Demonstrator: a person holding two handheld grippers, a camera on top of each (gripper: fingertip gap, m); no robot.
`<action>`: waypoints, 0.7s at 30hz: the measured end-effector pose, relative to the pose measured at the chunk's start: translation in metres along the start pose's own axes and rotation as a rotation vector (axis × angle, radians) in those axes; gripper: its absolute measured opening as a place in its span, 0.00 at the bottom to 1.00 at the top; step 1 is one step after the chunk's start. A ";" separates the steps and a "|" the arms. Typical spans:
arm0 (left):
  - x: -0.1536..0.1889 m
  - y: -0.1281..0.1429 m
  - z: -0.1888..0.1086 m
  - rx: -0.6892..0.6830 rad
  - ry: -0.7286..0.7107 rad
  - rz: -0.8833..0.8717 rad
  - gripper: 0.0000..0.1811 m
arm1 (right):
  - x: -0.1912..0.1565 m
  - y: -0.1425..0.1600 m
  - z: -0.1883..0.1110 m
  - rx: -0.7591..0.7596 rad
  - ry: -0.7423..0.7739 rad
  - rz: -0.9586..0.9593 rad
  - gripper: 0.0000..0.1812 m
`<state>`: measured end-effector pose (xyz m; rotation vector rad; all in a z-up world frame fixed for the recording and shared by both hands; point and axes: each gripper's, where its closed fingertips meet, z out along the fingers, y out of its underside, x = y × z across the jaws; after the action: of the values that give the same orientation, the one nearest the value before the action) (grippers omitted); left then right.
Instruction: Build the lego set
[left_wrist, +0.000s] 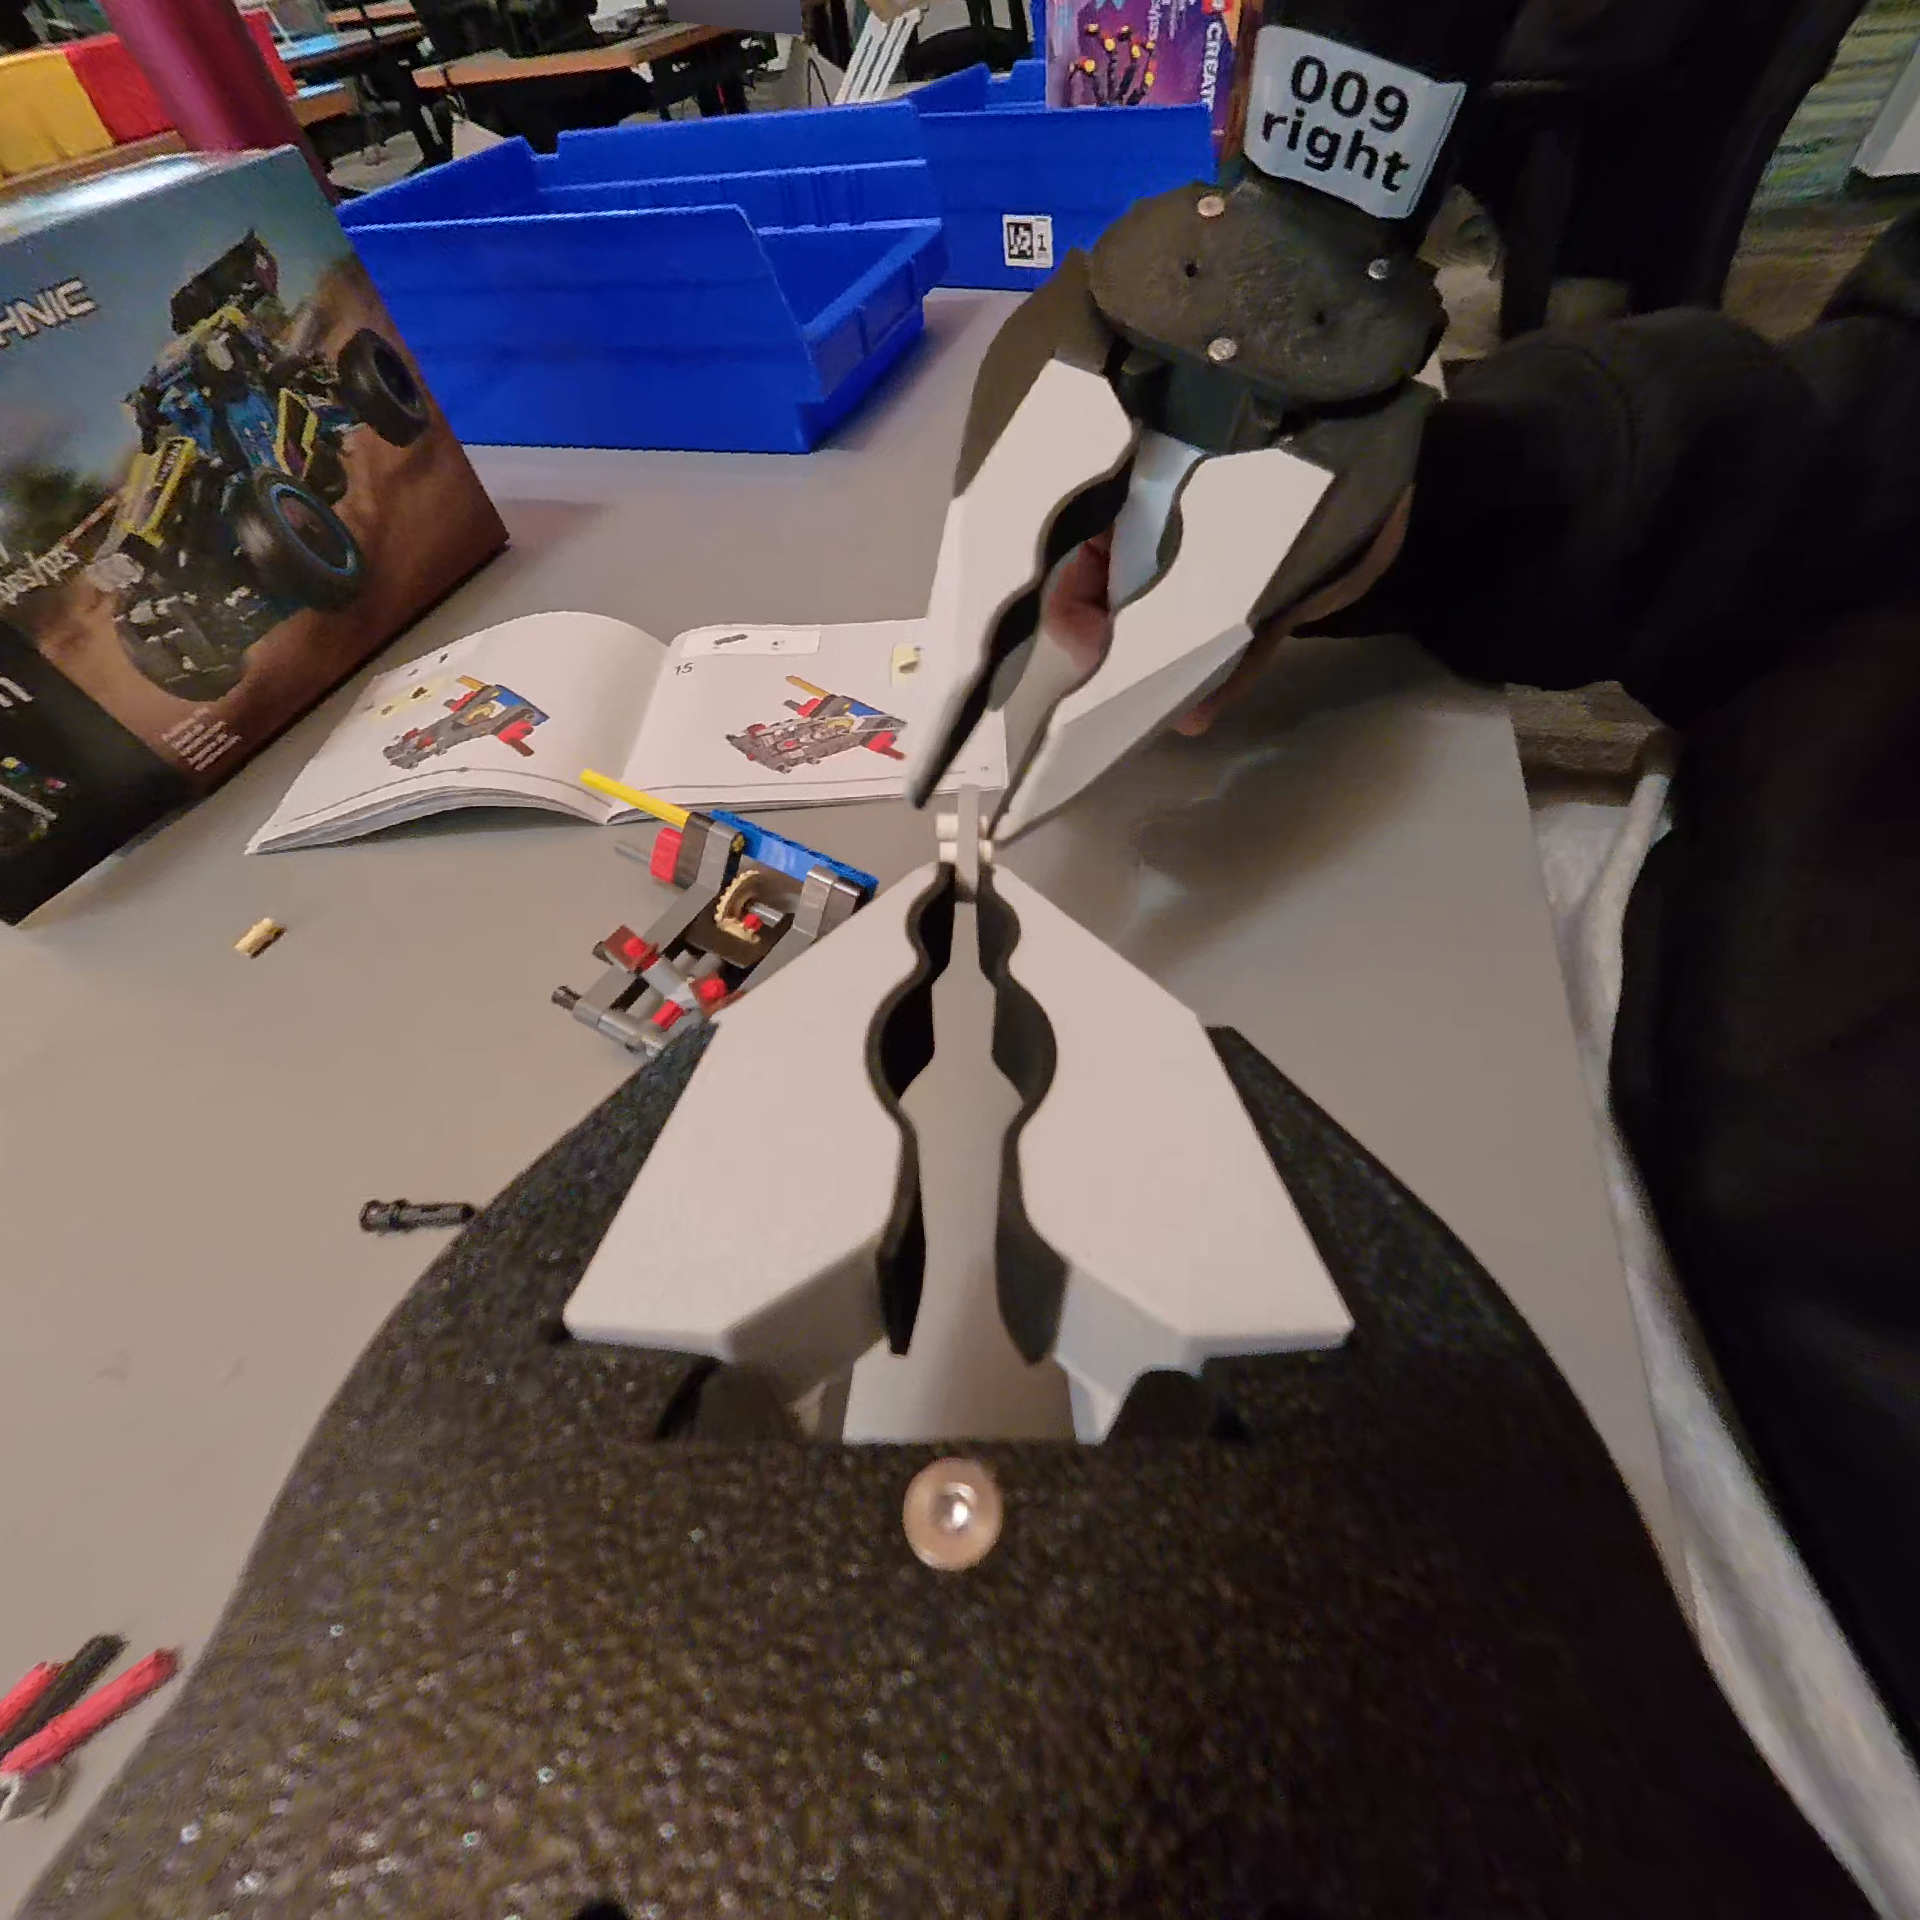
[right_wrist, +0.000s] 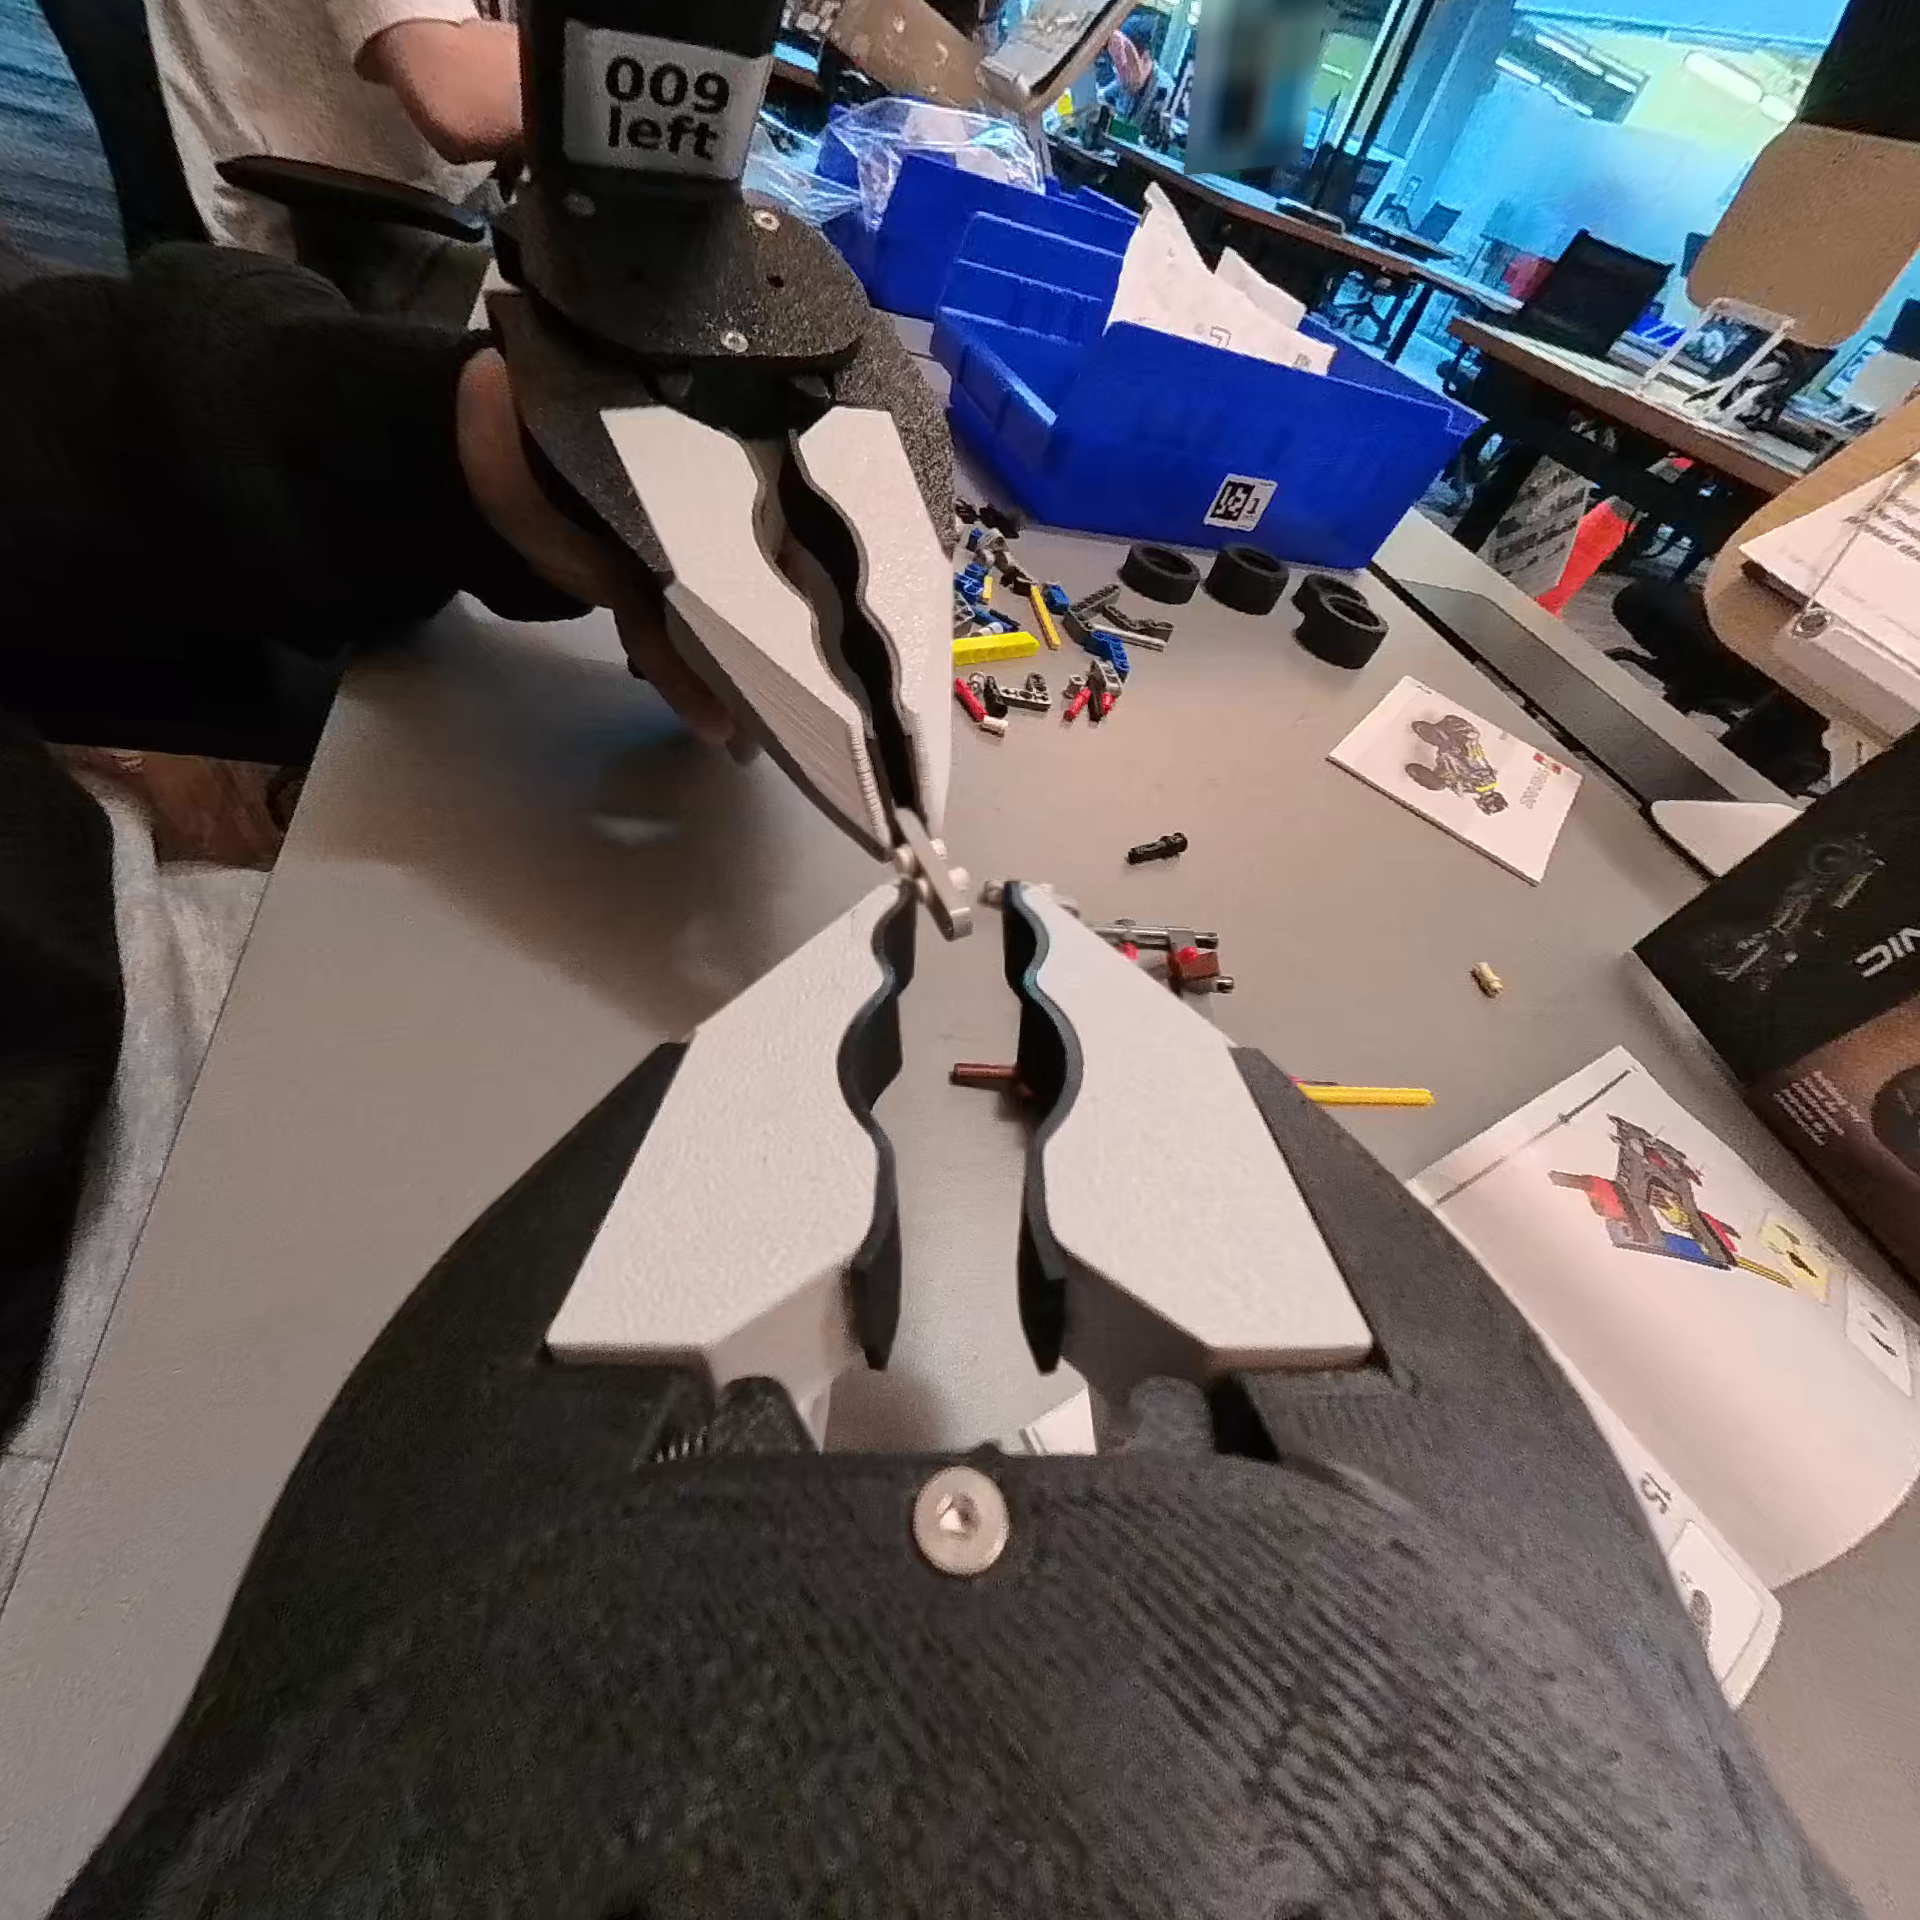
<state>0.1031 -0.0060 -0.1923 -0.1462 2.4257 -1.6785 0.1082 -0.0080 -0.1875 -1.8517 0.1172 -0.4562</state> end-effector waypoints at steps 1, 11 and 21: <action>0.000 0.000 0.000 0.001 -0.002 0.001 0.01 | -0.002 0.000 0.000 -0.001 -0.012 -0.004 0.08; -0.004 0.006 0.003 -0.033 -0.028 -0.013 0.01 | 0.005 0.006 0.003 -0.046 0.040 -0.012 0.09; -0.014 0.018 0.002 -0.092 0.018 -0.225 0.01 | 0.004 0.020 0.015 -0.188 0.169 -0.460 0.11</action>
<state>0.1171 0.0014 -0.2083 -0.4342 2.5831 -1.6601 0.1197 -0.0025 -0.2086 -2.0234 -0.1623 -0.9488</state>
